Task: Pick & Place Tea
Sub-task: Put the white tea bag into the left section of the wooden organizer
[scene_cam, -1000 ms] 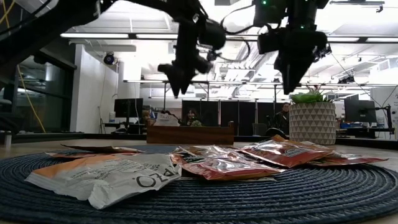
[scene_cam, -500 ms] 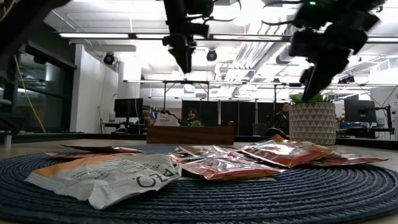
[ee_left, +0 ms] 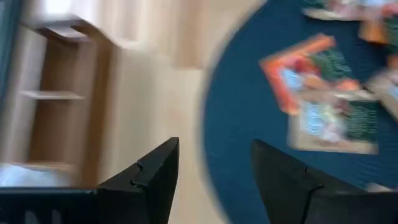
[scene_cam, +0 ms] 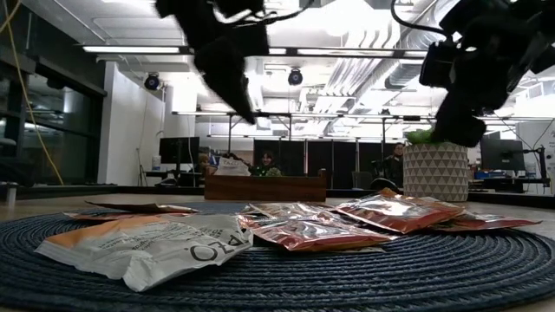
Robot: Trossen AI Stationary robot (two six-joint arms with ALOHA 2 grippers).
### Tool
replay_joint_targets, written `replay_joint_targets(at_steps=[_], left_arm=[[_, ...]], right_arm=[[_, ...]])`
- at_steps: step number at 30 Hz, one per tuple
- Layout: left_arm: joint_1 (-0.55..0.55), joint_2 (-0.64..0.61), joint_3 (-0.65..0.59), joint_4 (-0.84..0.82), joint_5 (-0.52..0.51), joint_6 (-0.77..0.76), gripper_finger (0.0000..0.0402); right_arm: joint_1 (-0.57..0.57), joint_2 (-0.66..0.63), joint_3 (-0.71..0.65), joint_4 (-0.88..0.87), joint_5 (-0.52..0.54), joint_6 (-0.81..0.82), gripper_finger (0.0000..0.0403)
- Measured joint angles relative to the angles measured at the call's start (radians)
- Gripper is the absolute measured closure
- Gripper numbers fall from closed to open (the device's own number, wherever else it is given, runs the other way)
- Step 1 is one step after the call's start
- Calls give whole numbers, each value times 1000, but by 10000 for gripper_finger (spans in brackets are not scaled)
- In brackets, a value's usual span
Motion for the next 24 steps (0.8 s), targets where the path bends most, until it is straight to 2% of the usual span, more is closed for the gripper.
replay_joint_targets(at_steps=[3, 7, 15, 19, 24], left_arm=[[-82, 4, -68, 147, -3, -79, 208], [-170, 5, -83, 197, -39, -142, 208], [-267, 16, -85, 200, -196, -179, 208], [-297, 16, -88, 189, -210, -194, 208], [-330, 17, -172, 255, -214, -275, 208]], right_arm=[[56, 41, 0, 19, -29, 108, 214], [130, 121, 0, 77, -37, 161, 214], [222, 342, 0, 309, -24, 220, 214], [228, 449, 0, 405, -27, 251, 214], [247, 561, 3, 541, -39, 262, 214]])
